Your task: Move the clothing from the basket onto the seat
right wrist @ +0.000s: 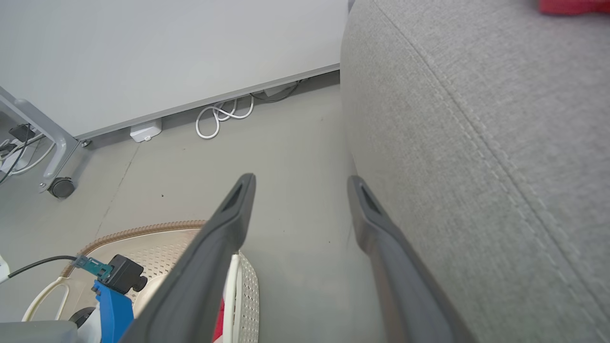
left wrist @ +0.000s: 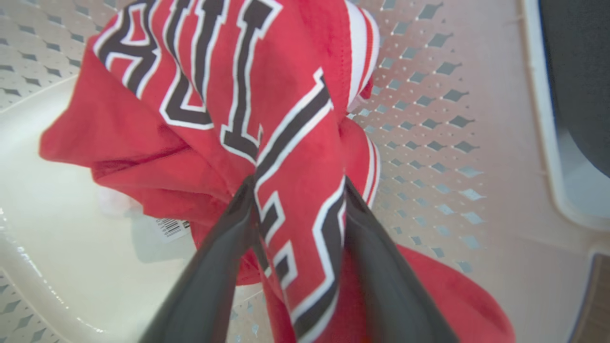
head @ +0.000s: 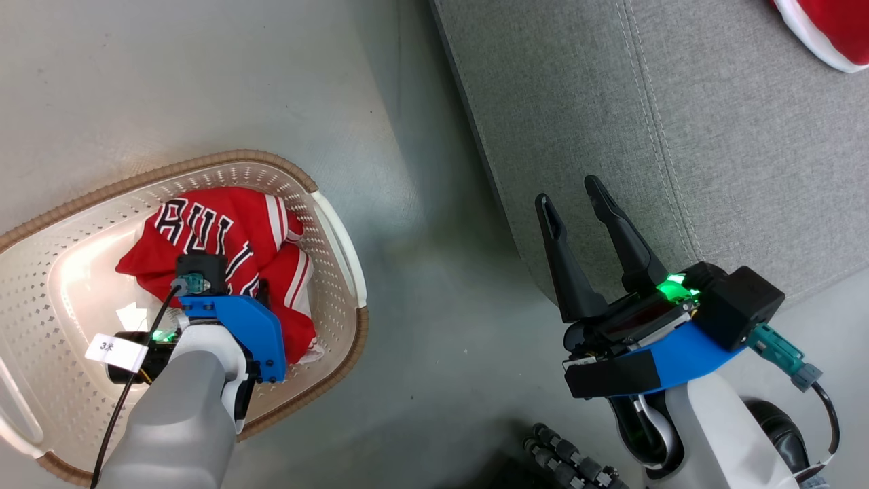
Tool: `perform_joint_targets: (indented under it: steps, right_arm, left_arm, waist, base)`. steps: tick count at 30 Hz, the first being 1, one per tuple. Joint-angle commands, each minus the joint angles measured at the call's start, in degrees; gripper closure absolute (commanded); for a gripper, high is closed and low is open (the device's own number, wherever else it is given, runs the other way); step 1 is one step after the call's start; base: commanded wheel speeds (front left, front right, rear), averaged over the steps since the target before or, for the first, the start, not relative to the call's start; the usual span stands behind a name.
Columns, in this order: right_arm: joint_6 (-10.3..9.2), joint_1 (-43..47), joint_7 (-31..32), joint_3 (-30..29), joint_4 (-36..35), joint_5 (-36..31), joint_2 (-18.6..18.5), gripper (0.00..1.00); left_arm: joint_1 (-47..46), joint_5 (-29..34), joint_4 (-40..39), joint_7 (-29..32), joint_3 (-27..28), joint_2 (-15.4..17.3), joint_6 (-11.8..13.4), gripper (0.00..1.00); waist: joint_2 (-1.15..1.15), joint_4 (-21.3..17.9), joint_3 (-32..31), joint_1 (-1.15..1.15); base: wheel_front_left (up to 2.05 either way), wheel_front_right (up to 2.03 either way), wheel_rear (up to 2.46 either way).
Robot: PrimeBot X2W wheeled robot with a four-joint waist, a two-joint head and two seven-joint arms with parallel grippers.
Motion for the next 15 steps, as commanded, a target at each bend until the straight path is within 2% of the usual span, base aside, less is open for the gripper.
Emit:
perform_joint_targets:
  steps: [1,15]
  right_arm:
    - [0.03,-0.7,-0.3,-0.1,0.1,0.1,0.1,0.00]
    - [0.03,-0.4,-0.3,-0.5,0.3,-0.5,0.1,0.00]
  left_arm:
    - [-0.6,-0.3,0.1,0.1,-0.2,0.1,-0.2,1.00]
    - [-1.0,-0.6,0.6,-0.6,-1.3,-0.3,-1.2,1.00]
  waist:
    - [0.00,0.0,-0.1,0.00]
    - [0.00,0.4,-1.0,0.00]
  base:
    - [0.00,0.00,0.00]
    - [0.00,0.00,0.00]
